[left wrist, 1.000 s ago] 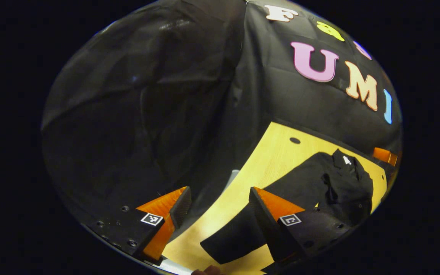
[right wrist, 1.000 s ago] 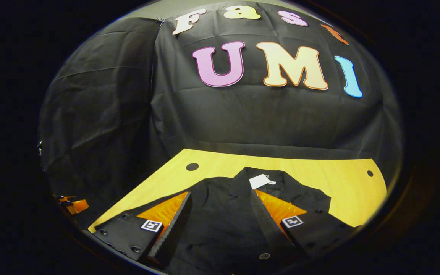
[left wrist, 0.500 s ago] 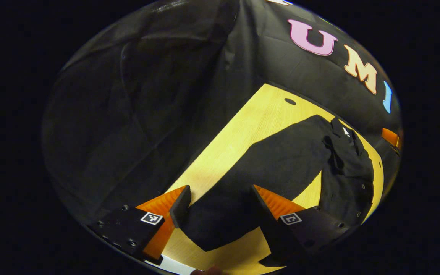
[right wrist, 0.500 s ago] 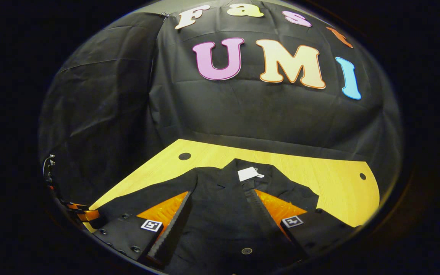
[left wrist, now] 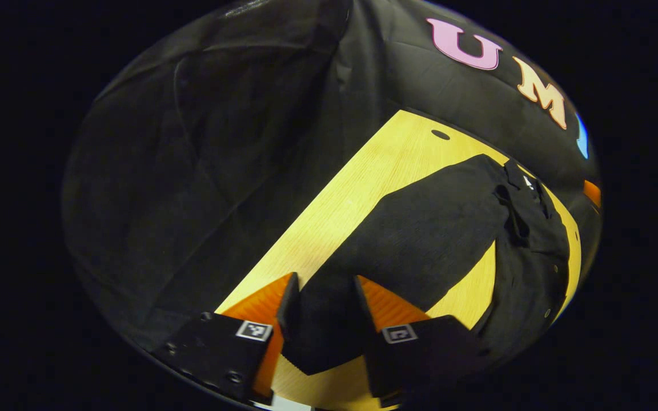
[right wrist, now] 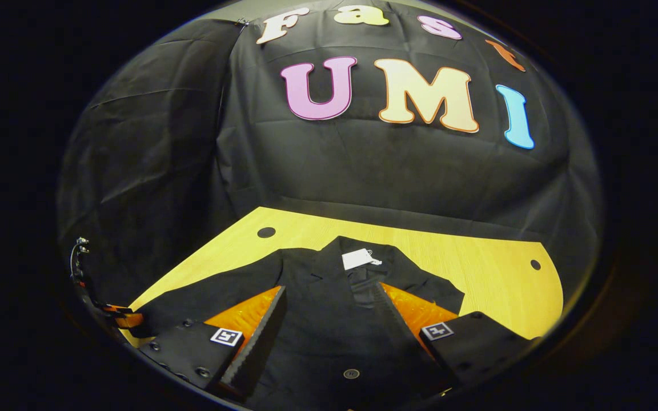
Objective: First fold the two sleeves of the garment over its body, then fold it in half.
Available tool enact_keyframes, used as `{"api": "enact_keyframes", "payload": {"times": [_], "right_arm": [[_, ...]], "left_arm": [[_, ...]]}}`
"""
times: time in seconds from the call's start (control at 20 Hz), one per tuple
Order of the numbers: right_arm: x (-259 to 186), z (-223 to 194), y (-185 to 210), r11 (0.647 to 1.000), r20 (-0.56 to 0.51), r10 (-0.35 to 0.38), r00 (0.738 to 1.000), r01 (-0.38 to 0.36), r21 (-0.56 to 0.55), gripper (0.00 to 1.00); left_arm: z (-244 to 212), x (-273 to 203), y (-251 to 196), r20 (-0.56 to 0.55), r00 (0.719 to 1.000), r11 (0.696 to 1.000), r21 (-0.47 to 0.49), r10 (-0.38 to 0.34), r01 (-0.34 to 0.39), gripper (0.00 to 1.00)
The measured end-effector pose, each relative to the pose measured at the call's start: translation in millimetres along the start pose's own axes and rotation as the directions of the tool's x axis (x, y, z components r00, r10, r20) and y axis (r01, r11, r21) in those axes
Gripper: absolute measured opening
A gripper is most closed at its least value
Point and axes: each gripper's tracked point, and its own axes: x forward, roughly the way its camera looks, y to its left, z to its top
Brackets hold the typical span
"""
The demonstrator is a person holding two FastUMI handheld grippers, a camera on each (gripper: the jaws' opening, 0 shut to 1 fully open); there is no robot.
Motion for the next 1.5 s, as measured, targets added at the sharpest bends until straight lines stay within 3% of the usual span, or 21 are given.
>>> {"api": "enact_keyframes", "payload": {"times": [0.15,0.2,0.3,0.4,0.8,0.95,1.2,1.5], "right_arm": [[-5,0,-4,1.0,0.01,0.0,1.0,0.0,-0.002,0.98],[-8,3,-5,1.0,0.021,0.0,1.0,0.0,-0.004,0.98],[-13,6,-8,1.0,0.041,0.002,0.999,-0.001,-0.01,0.94],[-19,5,-13,1.0,0.056,-0.004,0.998,0.004,-0.012,0.98],[-53,5,-37,0.999,0.114,-0.01,0.993,0.004,0.054,0.98],[-66,0,-53,0.996,0.124,-0.027,0.992,0.016,0.088,0.94],[-93,-15,-89,0.987,0.125,-0.069,0.99,0.05,0.153,0.98],[-128,-39,-144,0.971,0.118,-0.148,0.982,0.122,0.204,0.98]], "left_arm": [[2,-1,-3,0.008,1.0,1.0,-0.022,-0.007,0.007,0.02],[1,0,-7,0.006,1.0,1.0,-0.027,-0.011,0.012,0.0],[3,-3,-10,0.016,1.0,0.999,-0.036,-0.024,0.024,0.0],[11,-9,-22,0.043,0.998,0.998,-0.024,-0.054,0.055,0.0],[88,-35,-91,0.208,0.966,0.983,0.133,-0.151,0.125,0.0],[110,-42,-123,0.243,0.949,0.968,0.199,-0.201,0.154,0.0],[127,-44,-180,0.257,0.924,0.94,0.268,-0.283,0.213,0.0],[141,-49,-269,0.249,0.884,0.886,0.356,-0.395,0.296,0.0]]}}
